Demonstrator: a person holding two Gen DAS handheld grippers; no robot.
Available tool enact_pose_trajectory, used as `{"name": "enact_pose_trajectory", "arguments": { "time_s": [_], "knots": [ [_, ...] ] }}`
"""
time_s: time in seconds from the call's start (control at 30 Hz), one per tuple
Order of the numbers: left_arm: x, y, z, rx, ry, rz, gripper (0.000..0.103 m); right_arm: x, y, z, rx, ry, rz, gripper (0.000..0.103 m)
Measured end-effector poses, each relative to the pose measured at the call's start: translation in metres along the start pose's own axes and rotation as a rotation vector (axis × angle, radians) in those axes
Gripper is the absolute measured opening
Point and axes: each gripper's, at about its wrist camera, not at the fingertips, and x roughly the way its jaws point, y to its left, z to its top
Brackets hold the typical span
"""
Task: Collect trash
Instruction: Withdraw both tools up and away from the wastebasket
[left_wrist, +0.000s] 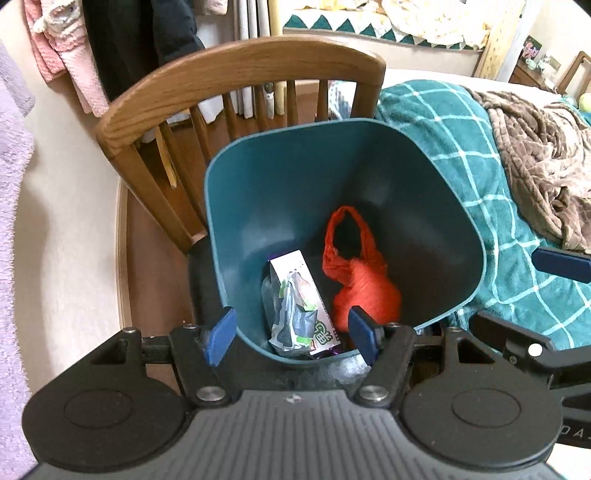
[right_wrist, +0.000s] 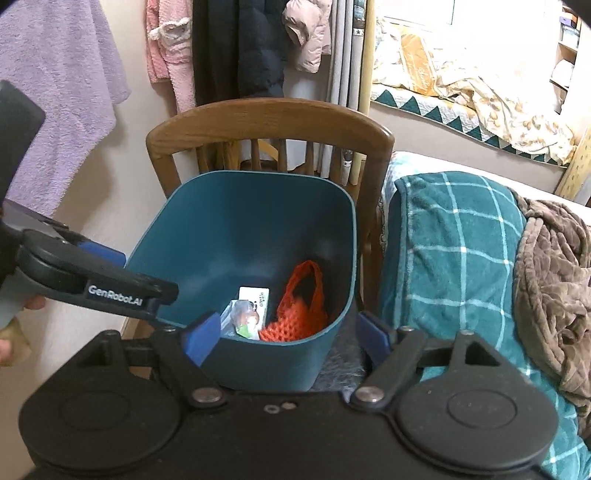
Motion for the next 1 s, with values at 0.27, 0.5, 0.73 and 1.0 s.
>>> {"name": "enact_pose_trajectory", "arguments": {
  "time_s": [0.27,0.5,0.73,1.0],
  "knots": [
    [-0.047,-0.008,-0.012,-0.005,-0.107,0.004,0.066,-0.045,0.003,-0.017,-0.063,-0.046,0.026,0.08],
    [-0.106,-0.043,-0.051,-0.053,-0.203,0.036,0.066,-0.1,-0.016,-0.046,-0.041,-0.124,0.093,0.081],
    [-0.159,-0.103,-0.116,-0.19,-0.279,0.074,0.076,-0.162,-0.045,-0.092,-0.08,-0.176,0.172,0.089],
    [-0.204,-0.154,-0.181,-0.307,-0.312,0.091,0.08,-0.229,-0.067,-0.143,-0.178,-0.222,0.239,0.103]
  ]
}}
